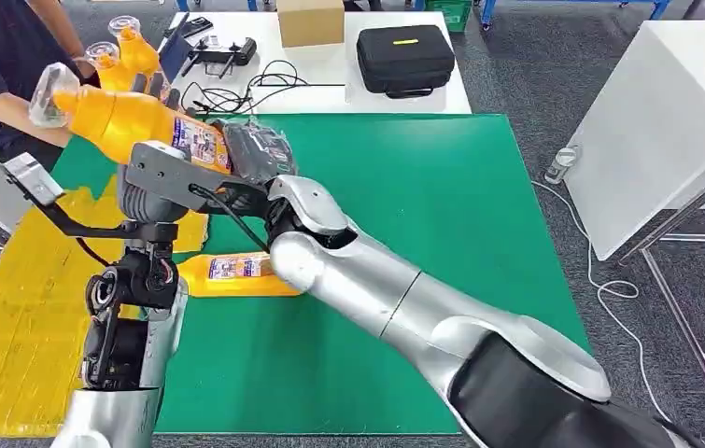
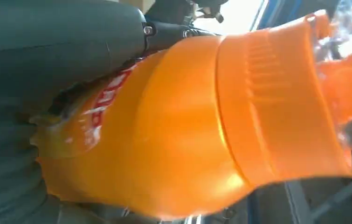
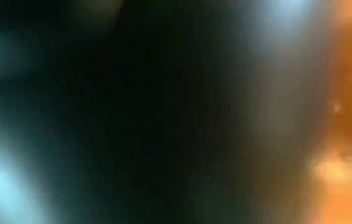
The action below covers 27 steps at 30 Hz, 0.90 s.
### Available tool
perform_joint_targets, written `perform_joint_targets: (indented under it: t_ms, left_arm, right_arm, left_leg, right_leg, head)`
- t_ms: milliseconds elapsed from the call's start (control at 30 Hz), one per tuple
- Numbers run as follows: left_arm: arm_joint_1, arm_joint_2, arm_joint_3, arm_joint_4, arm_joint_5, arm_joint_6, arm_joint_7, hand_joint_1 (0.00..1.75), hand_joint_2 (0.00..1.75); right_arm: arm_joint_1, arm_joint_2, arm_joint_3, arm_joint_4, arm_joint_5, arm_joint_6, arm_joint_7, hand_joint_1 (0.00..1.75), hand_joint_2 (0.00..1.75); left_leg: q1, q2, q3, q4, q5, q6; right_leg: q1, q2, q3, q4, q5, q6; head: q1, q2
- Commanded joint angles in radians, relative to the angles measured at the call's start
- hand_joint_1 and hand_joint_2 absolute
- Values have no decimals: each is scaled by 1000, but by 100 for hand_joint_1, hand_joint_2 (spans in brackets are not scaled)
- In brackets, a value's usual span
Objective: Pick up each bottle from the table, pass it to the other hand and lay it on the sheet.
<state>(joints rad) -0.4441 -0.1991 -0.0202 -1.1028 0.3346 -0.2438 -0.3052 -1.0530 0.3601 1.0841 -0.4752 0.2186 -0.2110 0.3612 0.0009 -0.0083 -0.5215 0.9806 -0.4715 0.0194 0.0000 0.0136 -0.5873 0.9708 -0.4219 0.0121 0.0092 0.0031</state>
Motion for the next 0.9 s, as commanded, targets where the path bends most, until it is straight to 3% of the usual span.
perform_joint_targets:
  t_ms: [33, 200, 233, 900]
  left_arm:
    - [-65, -4, -38, 20, -5, -3, 11, 0, 175]
    - [-55, -7, -37, 5, 5, -12, 16, 2, 175]
    - [-50, -9, -36, -3, 9, -13, 14, 175, 175]
    - [-32, 33, -36, -2, -2, 38, -24, 175, 175]
  right_arm:
    - [71, -11, 175, -107, -20, 38, 23, 175, 175]
    - [72, -11, 190, -83, -40, 46, 15, 175, 175]
    - [74, -11, 191, -77, -44, 43, 15, 175, 175]
    - [60, -11, 101, 47, -19, 4, -47, 175, 175]
  left_leg:
    - [2, -2, 4, -1, -1, -1]
    - [1, -2, 1, 0, 0, -1]
    - [2, -2, 3, 0, -1, -1]
    - [2, -4, 3, 0, -1, -1]
  right_leg:
    - [2, -4, 5, -1, -2, 0]
    - [1, -3, 3, -1, -1, 0]
    - [2, -4, 5, -1, -1, 1]
    - [2, -6, 6, -1, -2, 1]
  head:
    - [0, 0]
    - [0, 0]
    - [0, 0]
    - [0, 0]
